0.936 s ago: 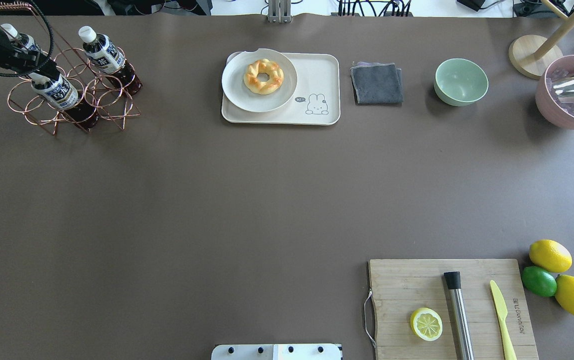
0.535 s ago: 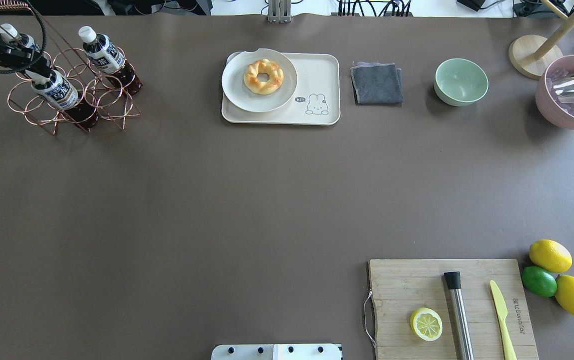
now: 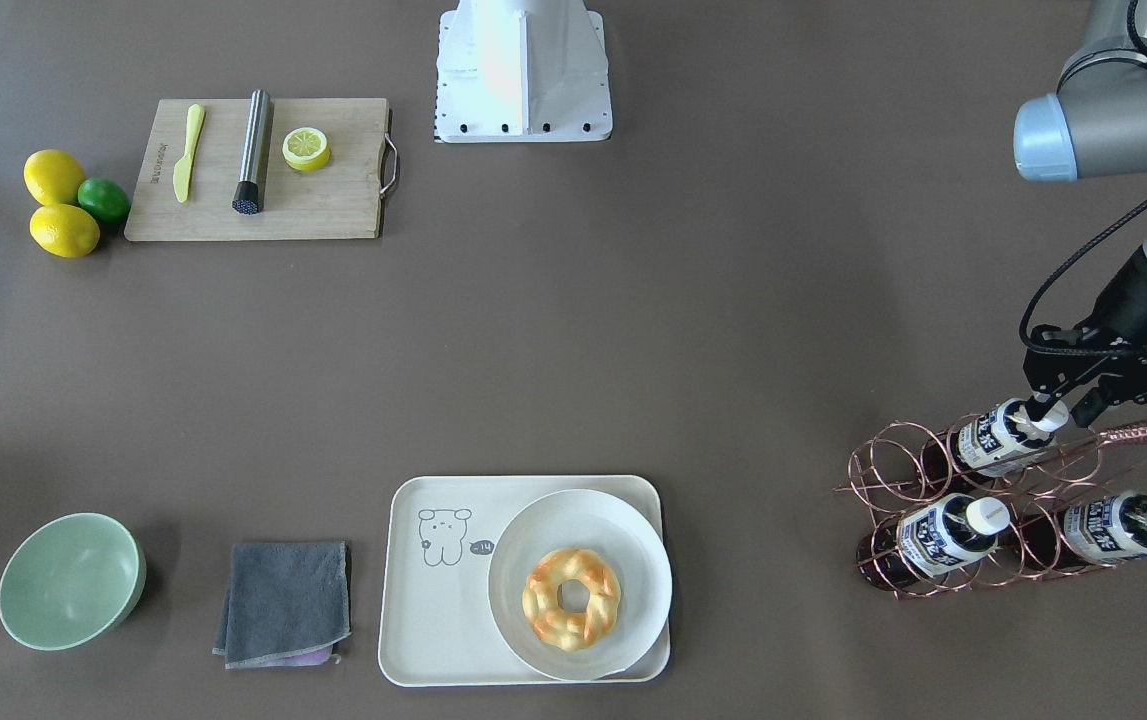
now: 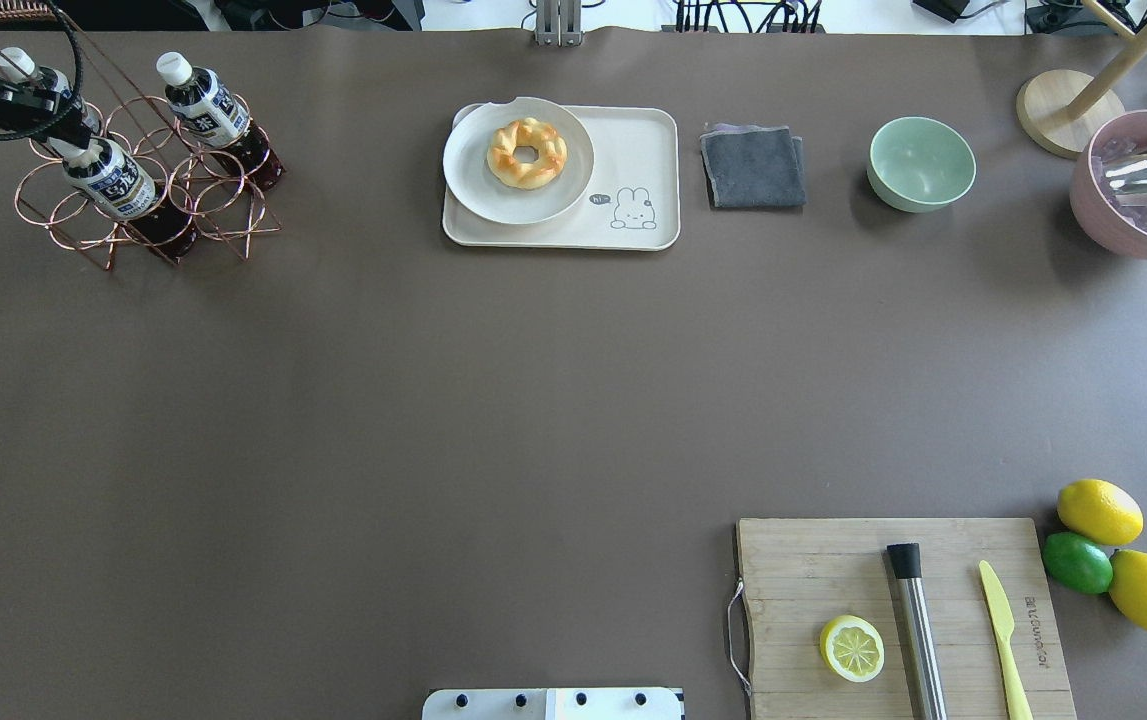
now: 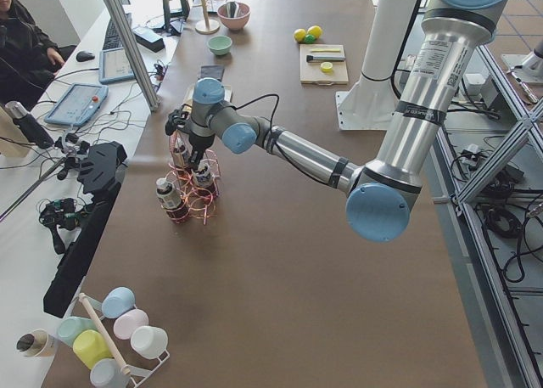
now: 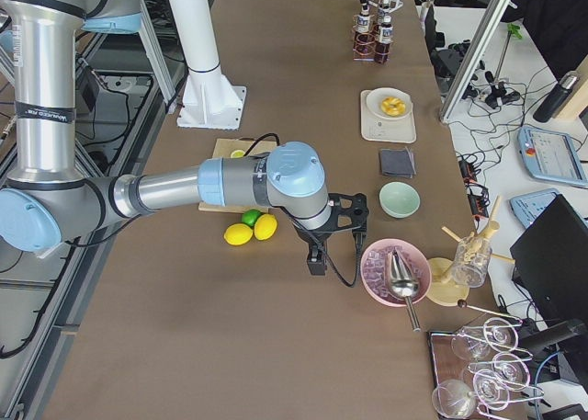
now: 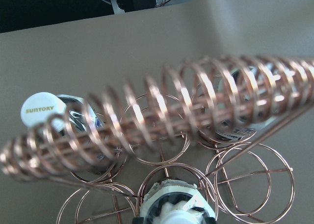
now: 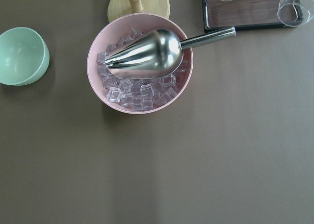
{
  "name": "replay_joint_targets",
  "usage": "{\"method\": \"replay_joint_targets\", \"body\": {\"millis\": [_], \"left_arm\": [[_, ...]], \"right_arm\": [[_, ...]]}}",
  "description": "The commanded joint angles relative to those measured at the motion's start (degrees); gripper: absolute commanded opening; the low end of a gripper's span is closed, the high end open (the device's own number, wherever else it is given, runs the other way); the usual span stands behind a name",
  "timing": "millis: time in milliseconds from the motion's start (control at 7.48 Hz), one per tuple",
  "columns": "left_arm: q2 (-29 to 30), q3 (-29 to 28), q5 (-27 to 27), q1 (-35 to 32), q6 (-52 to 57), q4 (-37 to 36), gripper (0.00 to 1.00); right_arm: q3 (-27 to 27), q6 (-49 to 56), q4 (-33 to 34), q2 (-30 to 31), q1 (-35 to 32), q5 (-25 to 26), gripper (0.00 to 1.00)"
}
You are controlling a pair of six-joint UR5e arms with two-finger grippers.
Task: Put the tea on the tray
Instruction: 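Reach the left gripper down to a tea bottle in the copper rack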
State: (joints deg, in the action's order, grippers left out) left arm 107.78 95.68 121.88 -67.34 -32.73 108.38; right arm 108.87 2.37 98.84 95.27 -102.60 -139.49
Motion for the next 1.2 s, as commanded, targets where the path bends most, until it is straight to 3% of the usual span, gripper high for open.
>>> {"method": "replay_joint_targets", "body": {"millis": [0,668,1070], "left_arm": [[0.0,-0.1,0.0,0.2,-0.1,0.1,0.54],[0.5,-0.2,-0.2,0.6,-0.2,0.1,0.53],[0.1,-0.3,-0.7,0.6,0.1,0.2,0.00]], "right_arm": [[-0.2,0.0,-0.1,0.0,0.1,0.0,1.00],[-0.3,0.0,0.0,0.0,0.0,0.1,1.00],[-0.4,0.0,-0.1,-0.1,0.1,0.2,1.00]]}}
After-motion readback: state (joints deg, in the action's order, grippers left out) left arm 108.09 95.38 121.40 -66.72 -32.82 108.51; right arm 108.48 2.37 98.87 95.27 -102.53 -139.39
